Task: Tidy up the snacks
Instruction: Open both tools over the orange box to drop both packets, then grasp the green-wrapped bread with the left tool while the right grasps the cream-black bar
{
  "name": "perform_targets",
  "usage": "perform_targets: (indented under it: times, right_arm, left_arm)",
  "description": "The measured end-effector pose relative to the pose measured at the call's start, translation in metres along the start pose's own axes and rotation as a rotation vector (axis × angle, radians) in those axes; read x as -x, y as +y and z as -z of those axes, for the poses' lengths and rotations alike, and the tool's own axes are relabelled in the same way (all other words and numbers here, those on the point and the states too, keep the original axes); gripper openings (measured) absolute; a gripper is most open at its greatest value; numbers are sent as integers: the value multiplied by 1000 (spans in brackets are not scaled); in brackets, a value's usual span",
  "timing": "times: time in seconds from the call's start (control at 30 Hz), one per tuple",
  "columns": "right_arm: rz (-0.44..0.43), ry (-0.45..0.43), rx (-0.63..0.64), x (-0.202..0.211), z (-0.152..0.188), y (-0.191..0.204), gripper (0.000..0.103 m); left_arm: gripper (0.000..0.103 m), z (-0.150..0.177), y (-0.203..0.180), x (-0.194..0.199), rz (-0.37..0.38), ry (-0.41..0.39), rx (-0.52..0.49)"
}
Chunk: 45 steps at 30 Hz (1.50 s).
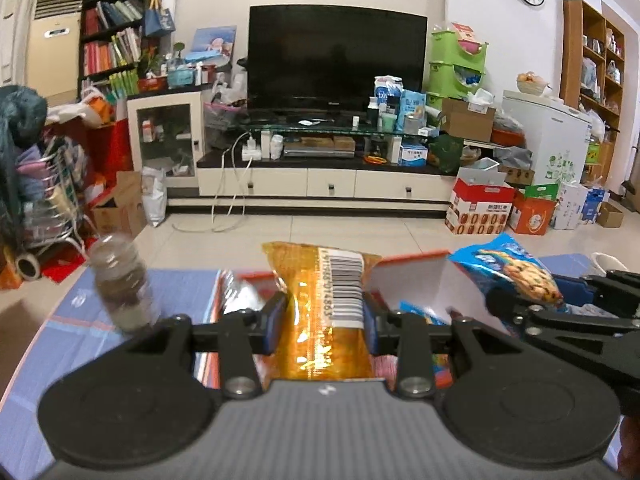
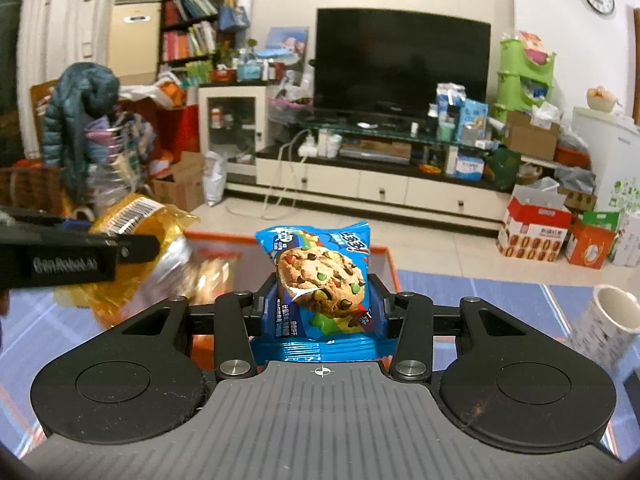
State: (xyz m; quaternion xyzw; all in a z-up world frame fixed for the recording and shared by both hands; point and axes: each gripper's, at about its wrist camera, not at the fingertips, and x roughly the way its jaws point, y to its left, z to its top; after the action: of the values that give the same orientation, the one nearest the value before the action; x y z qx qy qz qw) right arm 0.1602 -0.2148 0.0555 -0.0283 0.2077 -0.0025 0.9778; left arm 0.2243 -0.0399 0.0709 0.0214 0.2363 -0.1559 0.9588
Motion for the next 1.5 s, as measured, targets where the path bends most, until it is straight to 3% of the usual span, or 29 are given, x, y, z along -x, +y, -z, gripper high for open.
perform_targets:
  times: [0.1,0.17,0.23,0.4,0.53,0.67,0.77,0.9,1.1,1.17,1.27,1.3,1.5]
  right_arm:
    - [-5,63,-15,-28,-15,-8,33]
    - [-24,14,-41,-3,-11,-14,41]
    - [-32,-16,-33,30,5,-14,62]
    - [-85,75,-3,85,74,-1,61]
    - [-93,123,20,94,99,13,62]
    - [-79,89,70,81,111,28,68]
    - [-113,126,24,52,116,30,67]
    - [-111,160,53,17,124,41,67]
    - [-145,232,-23,-26,129,46,73]
    - [-121,255,-13,-39,132,47,71]
    - [-102,293,31,-46,134,44,51]
    - [-108,305,23,-45,132,39,38]
    - [-68,348,-28,-23,137,6,37]
  left_arm:
    - [50,-3,6,-7,-14,40,17]
    - [71,7,15,21,6,-7,17]
    - [72,25,25,48,-7,-19,12]
    - [72,80,49,99,-42,75,71]
    - [73,115,66,117,-97,130,173]
    - [73,137,64,118,-147,148,209]
    - [73,143,50,113,-134,152,151]
    - [74,144,37,108,-103,156,73]
    - [74,151,36,103,-80,195,54]
    - [74,152,35,101,-84,199,52]
    - [74,152,32,98,-78,200,45]
    - [74,151,30,96,-75,201,40]
    - [74,147,15,89,-28,183,2]
